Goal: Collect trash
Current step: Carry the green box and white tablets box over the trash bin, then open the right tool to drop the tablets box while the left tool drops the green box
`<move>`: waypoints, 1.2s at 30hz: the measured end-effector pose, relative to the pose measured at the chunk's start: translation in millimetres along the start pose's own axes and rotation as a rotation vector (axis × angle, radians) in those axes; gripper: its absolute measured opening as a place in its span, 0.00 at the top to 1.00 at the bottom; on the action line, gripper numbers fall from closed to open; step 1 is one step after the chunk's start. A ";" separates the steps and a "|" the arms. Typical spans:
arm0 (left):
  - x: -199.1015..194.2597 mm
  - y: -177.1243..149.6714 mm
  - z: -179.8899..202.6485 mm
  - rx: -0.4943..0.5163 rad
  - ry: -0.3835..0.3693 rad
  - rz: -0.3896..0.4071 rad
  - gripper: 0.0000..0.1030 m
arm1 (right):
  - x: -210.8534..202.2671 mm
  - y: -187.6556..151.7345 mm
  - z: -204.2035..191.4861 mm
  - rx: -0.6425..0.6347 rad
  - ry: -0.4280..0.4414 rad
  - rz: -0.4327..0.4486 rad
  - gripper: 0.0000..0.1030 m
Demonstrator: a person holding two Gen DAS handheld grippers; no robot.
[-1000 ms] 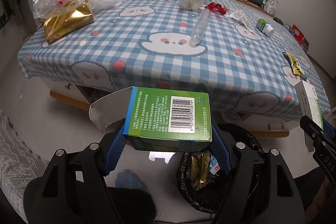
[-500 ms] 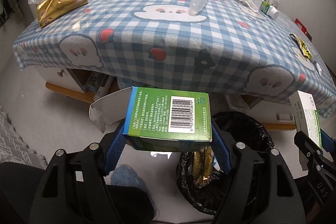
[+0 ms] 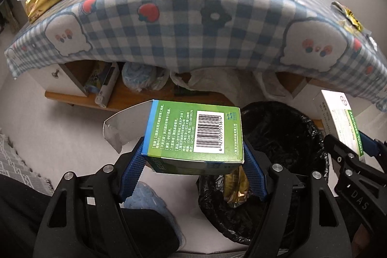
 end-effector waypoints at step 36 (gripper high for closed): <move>-1.4 -7.7 85.1 0.085 -0.078 -0.054 0.29 | -21.2 -14.2 124.6 0.114 -0.072 -0.036 0.08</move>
Point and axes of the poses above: each gripper's, at about its wrist camera, not at the fingertips, and x roughly the way its jaws point, z to its right, y to its top, the point moved 6 cm from there along x, roughly the way its jaws point, and after that the axes turned 5 degrees about -y, right-handed, at the moved point
